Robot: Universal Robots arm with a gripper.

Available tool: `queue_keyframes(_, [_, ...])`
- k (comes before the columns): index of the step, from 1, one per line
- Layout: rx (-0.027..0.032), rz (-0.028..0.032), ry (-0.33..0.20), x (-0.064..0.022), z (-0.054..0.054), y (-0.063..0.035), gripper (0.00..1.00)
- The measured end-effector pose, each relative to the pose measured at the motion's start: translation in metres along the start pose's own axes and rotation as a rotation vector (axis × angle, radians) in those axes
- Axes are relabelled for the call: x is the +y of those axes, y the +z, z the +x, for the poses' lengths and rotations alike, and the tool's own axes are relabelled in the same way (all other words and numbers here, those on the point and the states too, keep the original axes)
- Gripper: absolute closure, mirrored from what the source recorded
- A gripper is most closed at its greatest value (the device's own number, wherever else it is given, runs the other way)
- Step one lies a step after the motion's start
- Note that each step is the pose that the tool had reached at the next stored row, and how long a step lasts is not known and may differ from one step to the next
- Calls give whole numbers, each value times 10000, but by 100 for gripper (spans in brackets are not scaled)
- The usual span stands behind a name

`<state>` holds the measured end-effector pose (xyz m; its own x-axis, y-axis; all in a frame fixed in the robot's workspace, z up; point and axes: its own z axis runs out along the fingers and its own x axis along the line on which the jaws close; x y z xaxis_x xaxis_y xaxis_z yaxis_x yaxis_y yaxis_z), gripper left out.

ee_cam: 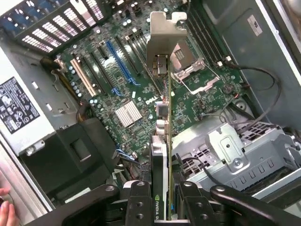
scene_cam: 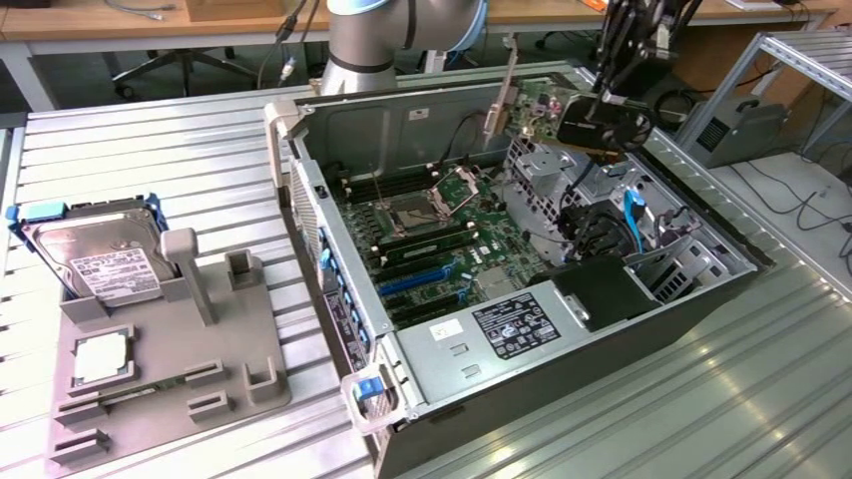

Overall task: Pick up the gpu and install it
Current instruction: 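Insert the gpu into the slot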

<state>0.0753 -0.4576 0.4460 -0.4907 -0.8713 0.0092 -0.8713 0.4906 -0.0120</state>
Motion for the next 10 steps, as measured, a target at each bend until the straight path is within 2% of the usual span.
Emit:
queue_keyframes(3, [20,21,-599,0,0,1,73])
queue_keyframes(7, [62,70,-2152,0,0,2,73])
queue_keyframes(10, [80,93,-2899,0,0,3,73])
